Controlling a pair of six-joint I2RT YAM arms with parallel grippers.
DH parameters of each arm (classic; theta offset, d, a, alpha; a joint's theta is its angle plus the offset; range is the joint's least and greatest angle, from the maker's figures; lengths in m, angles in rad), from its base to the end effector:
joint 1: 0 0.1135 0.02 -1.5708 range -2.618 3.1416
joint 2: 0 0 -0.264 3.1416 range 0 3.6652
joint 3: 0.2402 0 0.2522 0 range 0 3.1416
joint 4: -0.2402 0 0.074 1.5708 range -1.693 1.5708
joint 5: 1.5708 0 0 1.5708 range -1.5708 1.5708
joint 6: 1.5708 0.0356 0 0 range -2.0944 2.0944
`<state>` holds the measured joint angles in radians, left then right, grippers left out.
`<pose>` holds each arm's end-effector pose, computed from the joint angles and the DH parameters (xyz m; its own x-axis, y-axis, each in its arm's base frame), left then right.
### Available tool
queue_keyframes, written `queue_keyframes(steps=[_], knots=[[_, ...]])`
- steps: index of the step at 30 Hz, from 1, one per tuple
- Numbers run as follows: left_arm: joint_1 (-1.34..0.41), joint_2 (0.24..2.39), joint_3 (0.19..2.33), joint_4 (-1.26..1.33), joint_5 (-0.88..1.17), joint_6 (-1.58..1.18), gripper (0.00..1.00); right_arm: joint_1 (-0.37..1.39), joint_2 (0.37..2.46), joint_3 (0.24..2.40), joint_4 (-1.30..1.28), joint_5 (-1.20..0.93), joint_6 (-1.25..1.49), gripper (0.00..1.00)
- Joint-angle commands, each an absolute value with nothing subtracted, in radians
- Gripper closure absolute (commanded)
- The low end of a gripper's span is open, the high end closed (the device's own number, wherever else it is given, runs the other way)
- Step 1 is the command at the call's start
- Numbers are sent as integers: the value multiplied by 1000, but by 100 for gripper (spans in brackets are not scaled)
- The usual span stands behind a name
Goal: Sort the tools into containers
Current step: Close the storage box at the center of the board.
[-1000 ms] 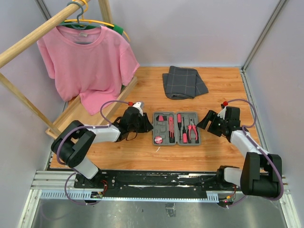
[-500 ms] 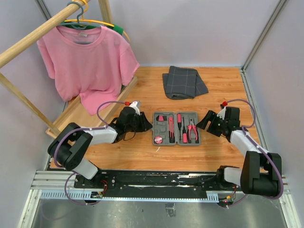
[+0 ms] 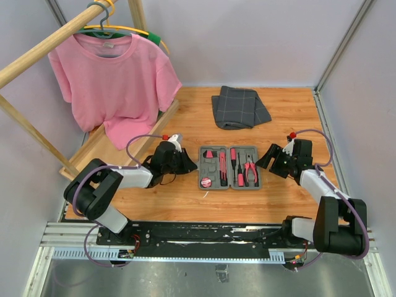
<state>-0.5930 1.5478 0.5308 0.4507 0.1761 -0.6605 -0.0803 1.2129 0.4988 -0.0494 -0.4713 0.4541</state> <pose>0.2335 -0.1649 0.1421 -0.7641 -0.2134 -0.6087 0.2584 0.7634 -0.5920 0.2289 -0.0022 0.1726 -0.7314 0.4510 -0.5115 0.0727 0.7974 0.5990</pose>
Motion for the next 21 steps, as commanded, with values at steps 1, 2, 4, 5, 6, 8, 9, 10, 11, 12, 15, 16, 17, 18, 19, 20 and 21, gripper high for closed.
queue_keyframes(steps=[1, 2, 4, 5, 6, 8, 9, 10, 11, 12, 15, 16, 17, 18, 19, 20, 21], knots=[[-580, 1559, 493, 487, 169, -668, 86, -95, 1222, 475, -39, -457, 473, 25], [-580, 1561, 486, 496, 167, -671, 87, -95, 1224, 472, -34, -458, 476, 24], [-580, 1567, 471, 515, 167, -677, 90, -95, 1228, 466, -20, -463, 483, 24], [-580, 1573, 466, 523, 167, -681, 91, -95, 1231, 464, -16, -468, 484, 23], [-579, 1579, 461, 531, 167, -684, 92, -95, 1234, 462, -8, -476, 487, 23], [-579, 1590, 454, 545, 168, -689, 96, -95, 1244, 455, 15, -498, 495, 23], [-578, 1597, 451, 551, 171, -692, 97, -95, 1249, 449, 33, -515, 500, 23], [-578, 1602, 450, 557, 174, -693, 98, -96, 1252, 440, 58, -535, 508, 23], [-579, 1607, 450, 559, 176, -693, 99, -96, 1256, 432, 85, -555, 516, 24], [-578, 1611, 449, 562, 177, -692, 99, -96, 1262, 424, 109, -577, 525, 24], [-579, 1618, 449, 566, 182, -689, 99, -96, 1295, 417, 162, -637, 544, 26], [-579, 1620, 448, 566, 183, -686, 100, -95, 1311, 417, 176, -654, 550, 26], [-578, 1619, 448, 566, 182, -685, 100, -96, 1322, 416, 190, -670, 556, 27], [-578, 1617, 447, 566, 182, -685, 100, -95, 1332, 414, 203, -683, 565, 29], [-578, 1617, 446, 566, 181, -684, 99, -96, 1340, 414, 215, -697, 572, 30], [-579, 1616, 447, 566, 181, -683, 99, -95, 1345, 412, 227, -710, 579, 31], [-579, 1616, 446, 566, 182, -682, 99, -95, 1347, 411, 238, -721, 586, 32]])
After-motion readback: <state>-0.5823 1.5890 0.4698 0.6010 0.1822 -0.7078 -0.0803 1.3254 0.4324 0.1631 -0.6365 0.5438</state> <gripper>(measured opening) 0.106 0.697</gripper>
